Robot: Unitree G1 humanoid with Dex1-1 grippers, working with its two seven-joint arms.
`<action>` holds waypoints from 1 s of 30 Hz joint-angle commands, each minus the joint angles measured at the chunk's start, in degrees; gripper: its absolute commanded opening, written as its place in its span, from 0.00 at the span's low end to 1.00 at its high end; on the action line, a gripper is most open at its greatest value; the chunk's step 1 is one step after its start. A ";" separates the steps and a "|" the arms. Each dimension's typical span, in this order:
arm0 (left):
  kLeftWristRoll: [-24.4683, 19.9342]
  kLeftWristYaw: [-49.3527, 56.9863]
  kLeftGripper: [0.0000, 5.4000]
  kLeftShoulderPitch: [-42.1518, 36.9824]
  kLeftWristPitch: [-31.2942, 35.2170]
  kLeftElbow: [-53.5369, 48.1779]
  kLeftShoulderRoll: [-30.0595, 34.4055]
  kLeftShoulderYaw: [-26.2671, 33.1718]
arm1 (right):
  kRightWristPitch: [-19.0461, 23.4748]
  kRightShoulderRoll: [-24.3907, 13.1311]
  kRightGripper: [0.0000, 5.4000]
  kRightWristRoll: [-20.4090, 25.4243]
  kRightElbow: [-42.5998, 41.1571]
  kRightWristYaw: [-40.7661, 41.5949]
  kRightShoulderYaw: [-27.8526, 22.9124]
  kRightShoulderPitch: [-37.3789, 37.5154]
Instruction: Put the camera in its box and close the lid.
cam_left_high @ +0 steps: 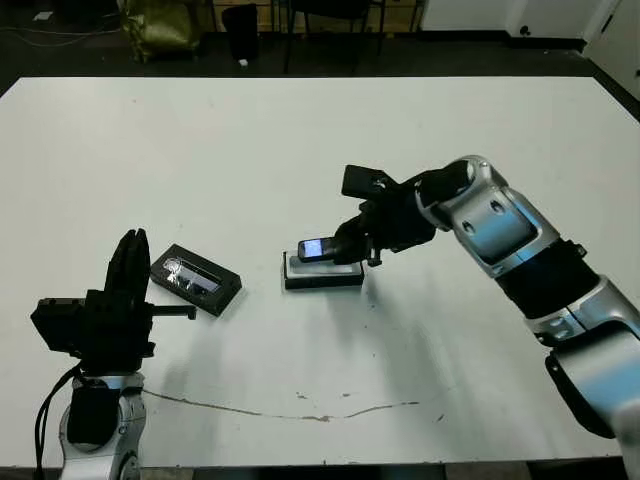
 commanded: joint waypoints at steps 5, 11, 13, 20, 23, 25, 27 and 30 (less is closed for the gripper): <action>0.13 0.36 0.00 0.94 1.41 0.27 -0.06 -0.24 | -1.18 0.52 0.12 -0.05 0.56 0.58 -0.03 0.12; 0.16 0.11 0.00 0.91 0.65 0.84 0.14 -0.08 | -1.77 1.28 0.12 -0.32 1.97 1.12 0.43 -0.32; 0.09 0.14 0.00 0.91 0.75 0.76 0.12 -0.06 | -2.61 1.47 0.12 -0.76 2.33 0.92 0.49 -0.24; 0.27 0.45 0.00 0.89 0.93 0.77 0.04 -0.04 | -2.76 1.56 0.12 -2.35 2.78 0.76 0.74 -0.47; 0.09 0.28 0.00 0.85 0.62 0.92 0.03 -0.08 | -2.72 1.51 0.12 -2.58 2.83 1.12 0.53 -0.35; 0.20 0.36 0.00 0.83 0.62 0.94 0.00 -0.10 | -2.44 1.54 0.12 -2.58 3.02 1.24 0.47 -0.33; -0.28 0.26 0.00 0.91 1.16 0.62 -0.06 -0.15 | -2.45 1.56 0.12 -2.58 3.30 1.32 0.50 -0.30; -0.16 0.58 0.00 0.99 1.55 0.32 -0.14 -0.21 | -2.84 1.47 0.12 -2.53 3.80 1.63 0.33 -0.32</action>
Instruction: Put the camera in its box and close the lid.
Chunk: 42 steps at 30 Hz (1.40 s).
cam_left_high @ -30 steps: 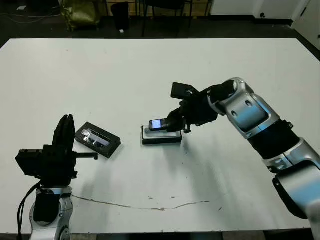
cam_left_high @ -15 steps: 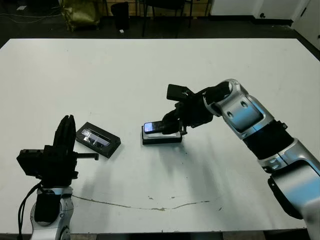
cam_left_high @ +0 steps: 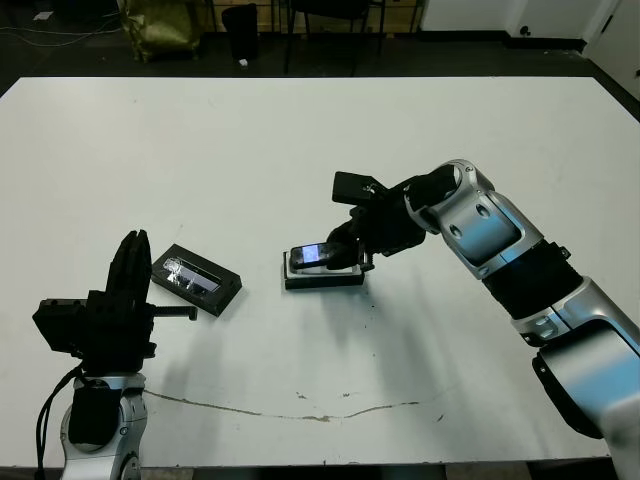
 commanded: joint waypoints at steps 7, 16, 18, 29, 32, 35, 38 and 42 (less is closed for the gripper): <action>0.24 0.28 0.00 0.77 0.63 0.68 -0.07 -0.03 | 0.52 -0.68 0.12 -1.09 0.12 0.35 0.34 -0.16; 0.45 0.25 0.00 0.95 0.68 0.64 0.12 -0.01 | -0.74 -0.07 0.12 -2.12 -0.28 0.63 0.94 0.36; 0.63 0.36 0.00 0.87 0.54 0.77 0.08 0.02 | -1.35 0.23 0.12 -1.94 0.26 0.68 0.99 0.55; -0.44 0.26 0.00 1.24 1.62 0.05 -0.07 -0.17 | -2.74 2.04 0.12 -2.10 3.23 1.57 1.73 -0.04; 0.05 0.71 0.00 1.34 1.74 -0.11 -0.05 -0.22 | -3.58 2.59 0.12 -2.22 4.06 1.59 1.77 0.04; 0.46 0.79 0.00 1.37 1.48 -0.11 0.03 -0.28 | -5.02 2.66 0.12 -3.22 4.16 1.10 2.23 0.16; 0.61 0.90 0.00 1.40 1.68 -0.19 0.11 -0.24 | -3.73 3.26 0.12 -3.46 4.86 1.33 2.21 -0.04; 0.83 0.89 0.00 1.28 1.05 0.25 0.09 -0.18 | -5.16 3.85 0.12 -3.16 6.59 1.60 1.63 0.17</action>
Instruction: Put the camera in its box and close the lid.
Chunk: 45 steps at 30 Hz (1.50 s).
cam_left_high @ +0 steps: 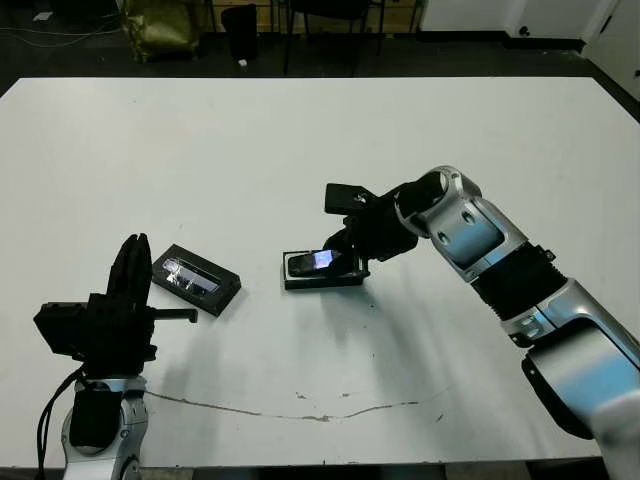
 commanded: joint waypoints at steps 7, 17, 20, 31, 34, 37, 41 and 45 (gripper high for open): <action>0.32 0.41 0.00 0.97 1.24 -0.26 -0.11 0.03 | -5.76 1.90 0.12 -0.95 1.15 -1.88 0.21 2.19; 0.46 0.81 0.00 1.35 1.57 -0.54 -0.12 0.06 | -11.56 0.96 0.26 -5.14 -1.73 -2.24 1.69 2.67; 0.27 0.82 0.00 1.40 1.64 -0.53 -0.14 0.01 | -10.54 0.84 0.38 -5.37 -3.02 -3.04 1.08 3.52; 0.09 0.49 0.00 1.10 0.54 0.45 -0.15 0.20 | -7.85 0.59 0.83 -5.75 -5.80 -3.21 0.87 4.72; 1.20 1.18 0.00 1.27 1.17 -0.01 -0.08 0.09 | -7.37 0.54 0.96 -5.68 -6.30 -3.35 0.65 5.01; 0.92 1.03 0.00 1.27 0.93 0.13 -0.16 0.05 | -7.61 0.57 1.00 -4.95 -6.19 -3.26 0.06 5.31; 0.93 0.96 0.00 1.17 0.72 0.42 -0.09 0.00 | -7.89 -0.05 1.00 -4.54 -7.13 -3.70 -0.68 5.83; 0.69 0.82 0.00 1.12 0.75 0.45 -0.07 -0.03 | -9.47 -0.87 1.00 -3.47 -7.23 -4.74 -3.22 5.71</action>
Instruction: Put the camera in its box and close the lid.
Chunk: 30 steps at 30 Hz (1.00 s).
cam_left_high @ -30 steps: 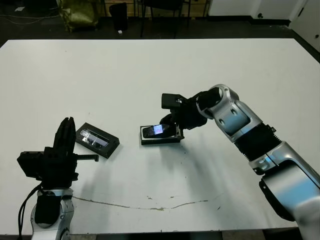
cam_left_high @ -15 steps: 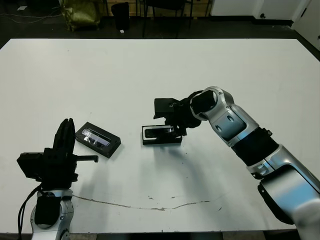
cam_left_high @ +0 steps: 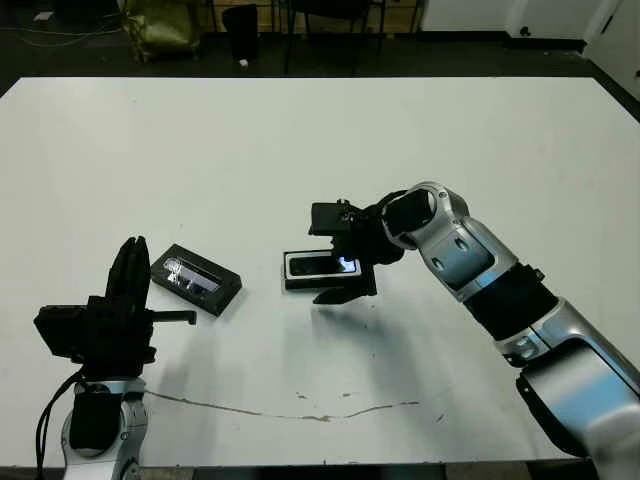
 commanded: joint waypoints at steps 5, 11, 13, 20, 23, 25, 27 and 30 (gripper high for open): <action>-0.38 0.15 0.00 0.57 1.79 -0.35 -0.01 0.04 | 3.64 -1.97 1.00 6.43 -4.00 -1.84 -9.71 -0.59; -0.35 -0.10 0.00 0.26 1.79 -0.27 0.30 0.11 | 10.03 -4.41 1.00 16.29 -10.20 -0.99 -19.24 -2.25; -0.14 -0.20 0.00 0.27 1.48 -0.17 0.46 0.15 | 12.90 -5.60 1.00 18.58 -13.75 -2.70 -21.64 -1.40; -0.19 -0.18 0.00 0.33 1.71 -0.07 0.30 0.13 | 21.75 -4.39 0.98 25.50 -24.63 -15.95 -30.89 8.16; -0.76 -0.44 0.00 0.26 1.70 0.00 0.31 0.27 | 18.22 -2.65 0.88 25.19 -28.59 -23.08 -32.56 14.57; -0.67 -0.45 0.00 0.31 1.91 -0.10 0.64 0.58 | 16.62 -0.33 0.80 25.45 -30.86 -28.32 -34.02 19.59; -0.59 -0.49 0.00 0.42 2.67 -0.73 1.21 1.06 | 15.59 1.81 0.71 25.94 -32.78 -32.75 -35.12 23.98; -0.54 -1.53 0.00 0.26 3.60 -2.01 3.23 2.48 | 13.10 4.67 0.59 25.89 -35.45 -38.40 -36.03 31.19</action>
